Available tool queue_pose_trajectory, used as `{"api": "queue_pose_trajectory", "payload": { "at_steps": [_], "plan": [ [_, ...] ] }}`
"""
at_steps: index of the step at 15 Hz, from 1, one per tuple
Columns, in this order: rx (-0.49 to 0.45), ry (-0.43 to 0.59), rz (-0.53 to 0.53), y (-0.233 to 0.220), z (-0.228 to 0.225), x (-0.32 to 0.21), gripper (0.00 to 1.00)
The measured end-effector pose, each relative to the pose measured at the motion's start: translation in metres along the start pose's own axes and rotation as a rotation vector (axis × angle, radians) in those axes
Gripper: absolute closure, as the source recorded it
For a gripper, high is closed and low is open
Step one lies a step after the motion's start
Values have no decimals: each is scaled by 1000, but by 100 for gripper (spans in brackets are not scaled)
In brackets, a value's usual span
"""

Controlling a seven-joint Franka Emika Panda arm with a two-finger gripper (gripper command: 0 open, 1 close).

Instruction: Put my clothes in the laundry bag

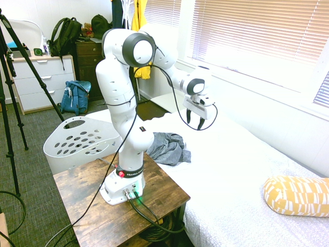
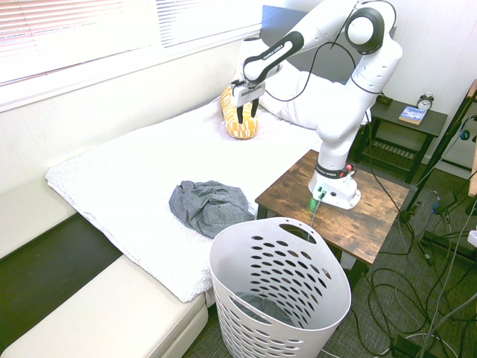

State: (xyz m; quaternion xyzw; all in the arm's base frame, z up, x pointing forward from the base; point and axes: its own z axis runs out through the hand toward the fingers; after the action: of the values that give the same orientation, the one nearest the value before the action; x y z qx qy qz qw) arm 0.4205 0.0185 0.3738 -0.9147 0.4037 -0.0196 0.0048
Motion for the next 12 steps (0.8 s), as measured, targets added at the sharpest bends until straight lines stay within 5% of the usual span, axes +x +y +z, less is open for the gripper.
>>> {"api": "queue_pose_trajectory", "payload": {
  "at_steps": [8,12],
  "plan": [
    [66,-38,-88,-69,48,-35,0],
    [88,-120,-151,-124,112,-78,0]
  ]
}}
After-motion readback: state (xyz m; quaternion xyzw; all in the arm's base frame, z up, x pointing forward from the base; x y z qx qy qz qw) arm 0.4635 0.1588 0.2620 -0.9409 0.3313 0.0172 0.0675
